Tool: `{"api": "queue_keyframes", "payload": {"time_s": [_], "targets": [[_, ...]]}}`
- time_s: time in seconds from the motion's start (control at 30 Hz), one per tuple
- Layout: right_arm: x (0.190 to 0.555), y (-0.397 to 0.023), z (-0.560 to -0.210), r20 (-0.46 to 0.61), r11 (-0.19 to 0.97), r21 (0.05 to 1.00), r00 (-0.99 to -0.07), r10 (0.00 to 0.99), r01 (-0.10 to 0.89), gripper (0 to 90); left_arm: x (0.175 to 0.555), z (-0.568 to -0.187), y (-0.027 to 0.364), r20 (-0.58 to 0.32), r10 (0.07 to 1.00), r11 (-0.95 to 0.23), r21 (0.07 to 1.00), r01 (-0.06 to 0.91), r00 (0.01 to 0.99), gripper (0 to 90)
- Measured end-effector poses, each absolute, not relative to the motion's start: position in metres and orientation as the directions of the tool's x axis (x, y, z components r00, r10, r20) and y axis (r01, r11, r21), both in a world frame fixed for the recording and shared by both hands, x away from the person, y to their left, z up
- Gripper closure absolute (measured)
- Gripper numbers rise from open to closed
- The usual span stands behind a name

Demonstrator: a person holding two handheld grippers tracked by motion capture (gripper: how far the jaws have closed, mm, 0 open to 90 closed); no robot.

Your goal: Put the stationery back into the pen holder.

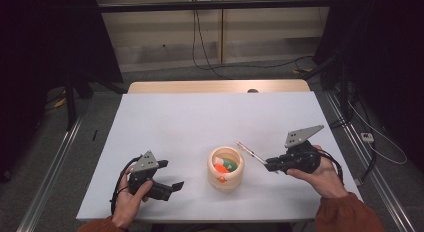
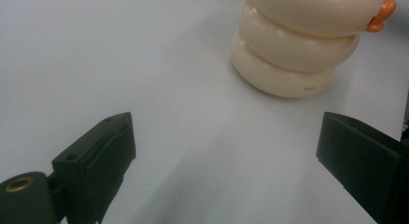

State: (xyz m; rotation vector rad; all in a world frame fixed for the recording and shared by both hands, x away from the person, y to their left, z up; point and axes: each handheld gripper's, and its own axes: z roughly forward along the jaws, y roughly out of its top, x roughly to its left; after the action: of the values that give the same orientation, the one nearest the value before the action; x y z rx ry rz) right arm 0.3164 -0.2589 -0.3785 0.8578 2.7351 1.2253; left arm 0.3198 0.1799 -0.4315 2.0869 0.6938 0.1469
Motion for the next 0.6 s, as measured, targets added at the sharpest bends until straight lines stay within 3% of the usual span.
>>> {"api": "queue_keyframes", "payload": {"time_s": [0.2, 0.6], "targets": [[0.305, -0.248, -0.37, 0.188, 0.563, 0.706, -0.881, 0.434, 0.429, 80.7, 0.321, -0.433, 0.177, -0.208, 0.509, -0.436, 0.775, 0.459, 0.835, 7.1], [0.29, -0.224, -0.368, 0.168, 0.624, 0.705, -0.934, 0.315, 0.337, 80.7, 0.32, -0.432, 0.173, -0.168, 0.499, -0.477, 0.766, 0.431, 0.85, 9.2]]}}
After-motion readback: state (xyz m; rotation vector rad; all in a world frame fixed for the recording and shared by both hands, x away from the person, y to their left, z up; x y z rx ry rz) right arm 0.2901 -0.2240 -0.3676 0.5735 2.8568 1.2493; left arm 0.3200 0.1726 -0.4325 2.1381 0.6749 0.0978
